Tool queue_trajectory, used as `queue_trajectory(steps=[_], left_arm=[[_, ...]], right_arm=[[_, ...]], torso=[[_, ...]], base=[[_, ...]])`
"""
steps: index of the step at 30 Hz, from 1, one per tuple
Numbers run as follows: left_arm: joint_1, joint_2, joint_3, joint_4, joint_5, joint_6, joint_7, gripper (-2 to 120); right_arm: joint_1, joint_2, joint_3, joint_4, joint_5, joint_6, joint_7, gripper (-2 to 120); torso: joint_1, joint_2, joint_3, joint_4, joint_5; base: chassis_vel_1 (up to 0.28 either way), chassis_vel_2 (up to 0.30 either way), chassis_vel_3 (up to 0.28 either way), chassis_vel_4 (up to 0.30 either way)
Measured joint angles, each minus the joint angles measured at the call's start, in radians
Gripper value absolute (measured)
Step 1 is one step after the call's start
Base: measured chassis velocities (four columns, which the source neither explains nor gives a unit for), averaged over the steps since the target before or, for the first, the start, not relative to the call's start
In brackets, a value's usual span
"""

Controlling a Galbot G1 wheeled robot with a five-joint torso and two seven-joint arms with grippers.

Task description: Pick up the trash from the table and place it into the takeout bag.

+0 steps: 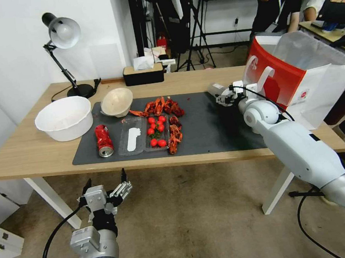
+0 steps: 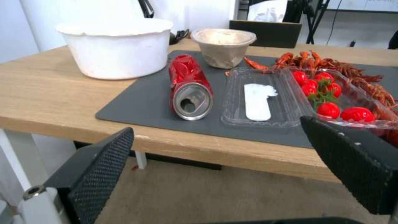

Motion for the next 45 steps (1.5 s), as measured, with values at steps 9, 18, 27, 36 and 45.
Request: queue_trajectory(steps=[9,18,27,36,45], left_arm=[[0.002,-0.001,0.001,-0.001,0.0,0.0,0.0,100],[0.004,-0.002,0.001,-0.002,0.001,0.0,-0.001,100],[0.004,-0.003,0.002,-0.002,0.002,0.0,-0.001,100],[0.005,-0.005,0.005,-0.002,0.004,0.0,-0.001,100],[0.005,-0.006,0.005,-0.002,0.011,-0.002,-0.001,100]], right_arm=[[0.0,0.006,-0.001,-0.018,0.0,0.005,-0.012,100],[0.0,0.011,-0.002,-0.03,0.0,0.013,-0.019,99],[-0.002,0.01,-0.001,-0.04,0.0,0.035,-0.031,75],[-0.02,0.004,0.01,-0.02,0.0,0.045,-0.031,74],[-0.104,-0.057,0.058,0.228,0.007,0.068,-0.035,74]], torso=[[0.0,0.0,0.0,0.0,0.0],[0.0,0.0,0.0,0.0,0.0],[0.0,0.0,0.0,0.0,0.0],[0.0,0.0,0.0,0.0,0.0],[0.0,0.0,0.0,-0.0001,0.0]], base=[[0.0,0.0,0.0,0.0],[0.0,0.0,0.0,0.0],[0.0,0.0,0.0,0.0],[0.0,0.0,0.0,0.0],[0.0,0.0,0.0,0.0]])
